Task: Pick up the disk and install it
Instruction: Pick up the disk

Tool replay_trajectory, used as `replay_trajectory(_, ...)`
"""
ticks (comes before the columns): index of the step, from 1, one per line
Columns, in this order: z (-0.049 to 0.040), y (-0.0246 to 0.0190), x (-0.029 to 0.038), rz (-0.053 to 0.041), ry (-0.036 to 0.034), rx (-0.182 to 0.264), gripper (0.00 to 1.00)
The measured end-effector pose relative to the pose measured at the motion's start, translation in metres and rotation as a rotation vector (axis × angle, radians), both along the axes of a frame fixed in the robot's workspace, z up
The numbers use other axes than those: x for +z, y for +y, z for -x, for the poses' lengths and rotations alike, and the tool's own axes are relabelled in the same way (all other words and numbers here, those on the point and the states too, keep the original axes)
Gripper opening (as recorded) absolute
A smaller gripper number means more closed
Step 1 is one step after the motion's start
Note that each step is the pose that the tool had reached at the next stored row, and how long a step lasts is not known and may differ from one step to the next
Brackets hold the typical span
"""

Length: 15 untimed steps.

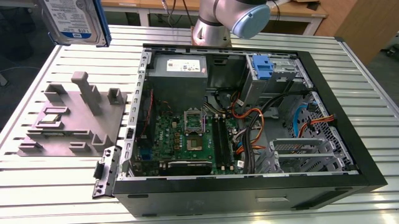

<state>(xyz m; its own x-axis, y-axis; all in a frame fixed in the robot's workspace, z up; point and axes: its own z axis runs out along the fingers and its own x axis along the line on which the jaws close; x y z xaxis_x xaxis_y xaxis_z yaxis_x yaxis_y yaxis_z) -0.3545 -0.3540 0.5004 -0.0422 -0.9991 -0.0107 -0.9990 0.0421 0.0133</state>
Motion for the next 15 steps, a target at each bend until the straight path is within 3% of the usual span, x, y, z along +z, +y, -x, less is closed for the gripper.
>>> replay_trajectory(5,-0.0016,0.0000,0.0000,0.0001,0.0001,0.000,0.36)
replay_trajectory(15,-0.0152,0.0000,0.0000,0.0000,0.0000,0.000,0.36)
